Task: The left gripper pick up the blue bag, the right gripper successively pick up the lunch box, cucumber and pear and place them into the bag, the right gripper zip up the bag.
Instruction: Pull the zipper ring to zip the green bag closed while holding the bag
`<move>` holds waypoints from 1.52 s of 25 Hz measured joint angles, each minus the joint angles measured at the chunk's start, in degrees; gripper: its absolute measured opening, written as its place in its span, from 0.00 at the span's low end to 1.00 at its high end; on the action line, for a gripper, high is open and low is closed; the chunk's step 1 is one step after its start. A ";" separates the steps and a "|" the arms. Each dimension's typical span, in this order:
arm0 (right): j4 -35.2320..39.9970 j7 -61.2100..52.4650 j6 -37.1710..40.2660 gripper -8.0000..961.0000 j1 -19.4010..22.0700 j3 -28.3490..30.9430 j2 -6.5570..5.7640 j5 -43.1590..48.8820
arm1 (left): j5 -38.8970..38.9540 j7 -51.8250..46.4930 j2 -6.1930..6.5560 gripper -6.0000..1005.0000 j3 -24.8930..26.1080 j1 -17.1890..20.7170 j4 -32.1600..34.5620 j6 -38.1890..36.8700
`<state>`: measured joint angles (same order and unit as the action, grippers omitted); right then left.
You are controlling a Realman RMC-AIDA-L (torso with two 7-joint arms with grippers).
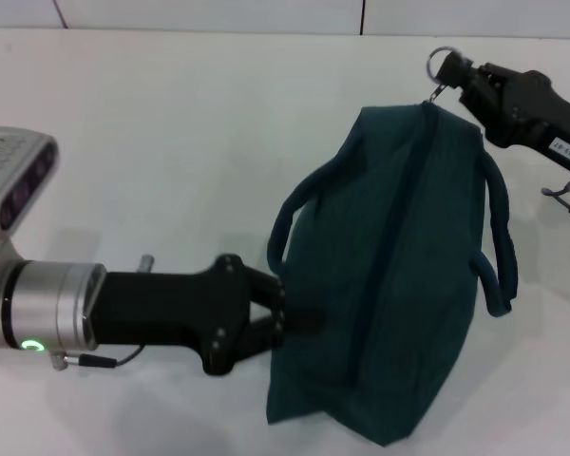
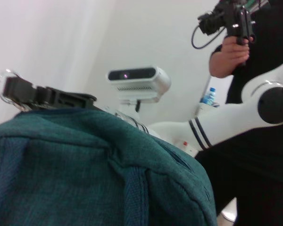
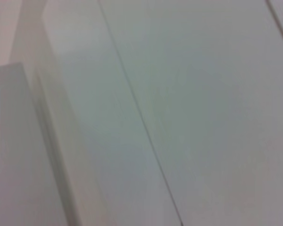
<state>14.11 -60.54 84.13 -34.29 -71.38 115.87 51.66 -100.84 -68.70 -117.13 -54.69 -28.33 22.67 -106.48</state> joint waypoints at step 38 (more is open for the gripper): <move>-0.67 -3.25 6.11 0.01 4.20 -0.44 0.22 -7.37 | -4.67 -52.80 -2.34 0.79 -1.93 -2.86 49.08 10.38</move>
<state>13.45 -63.78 90.24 -30.10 -71.81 116.09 44.29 -105.51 -121.50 -119.48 -56.62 -31.19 71.75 -96.10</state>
